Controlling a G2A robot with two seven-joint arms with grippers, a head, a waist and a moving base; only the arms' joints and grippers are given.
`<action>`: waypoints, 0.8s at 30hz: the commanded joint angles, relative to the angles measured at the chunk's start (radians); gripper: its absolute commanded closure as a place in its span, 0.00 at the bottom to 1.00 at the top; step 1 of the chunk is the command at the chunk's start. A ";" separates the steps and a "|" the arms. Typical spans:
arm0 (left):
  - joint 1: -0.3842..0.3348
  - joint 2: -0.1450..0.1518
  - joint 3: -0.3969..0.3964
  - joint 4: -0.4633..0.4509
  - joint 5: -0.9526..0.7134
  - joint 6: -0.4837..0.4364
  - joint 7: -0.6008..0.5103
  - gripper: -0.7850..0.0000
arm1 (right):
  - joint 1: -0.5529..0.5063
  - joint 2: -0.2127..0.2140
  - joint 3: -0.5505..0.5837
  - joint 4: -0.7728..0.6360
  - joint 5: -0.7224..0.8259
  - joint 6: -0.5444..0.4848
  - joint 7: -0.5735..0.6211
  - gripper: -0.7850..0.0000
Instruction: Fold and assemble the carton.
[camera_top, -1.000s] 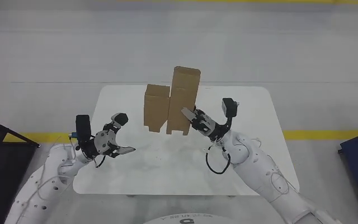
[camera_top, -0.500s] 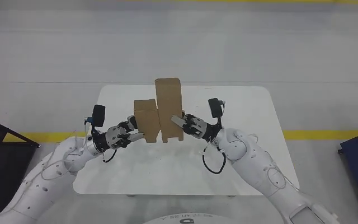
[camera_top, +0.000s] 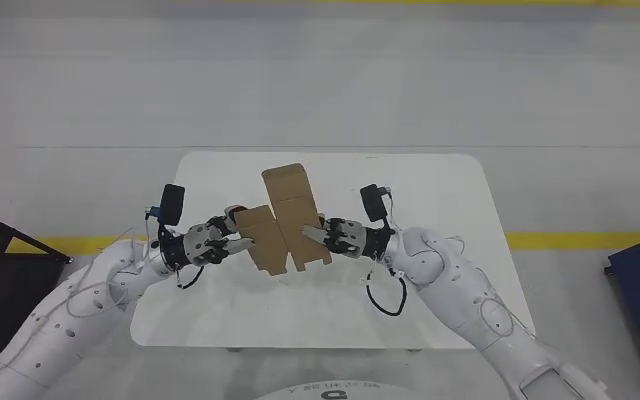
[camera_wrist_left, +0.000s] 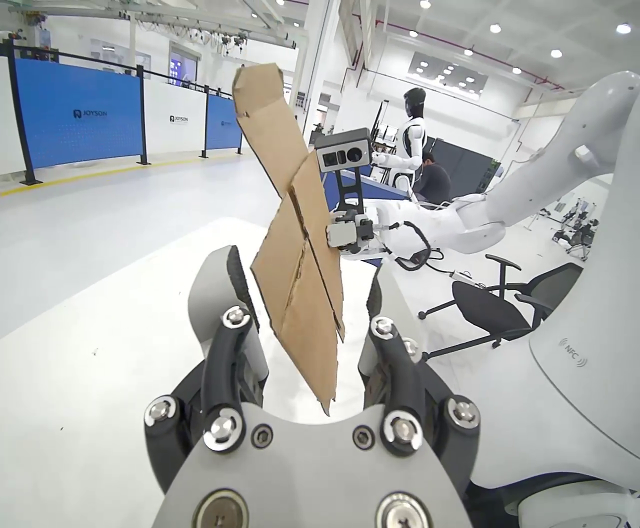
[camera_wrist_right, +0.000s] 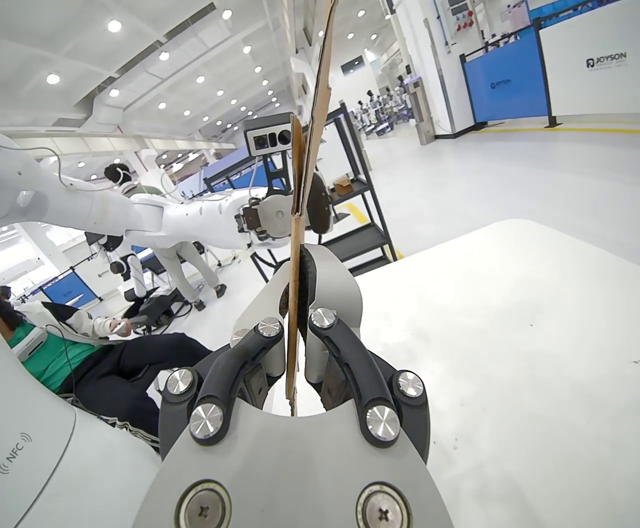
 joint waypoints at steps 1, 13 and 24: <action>-0.011 0.008 0.026 0.002 0.020 0.000 0.029 0.45 | 0.004 0.001 -0.001 0.002 -0.004 0.004 0.019 1.00; -0.106 0.041 0.173 0.049 0.091 0.000 0.151 0.85 | 0.014 -0.002 -0.012 0.003 -0.051 0.030 0.065 1.00; -0.177 0.053 0.274 0.105 -0.019 0.000 0.051 1.00 | 0.004 -0.001 -0.002 -0.004 -0.097 0.025 0.048 1.00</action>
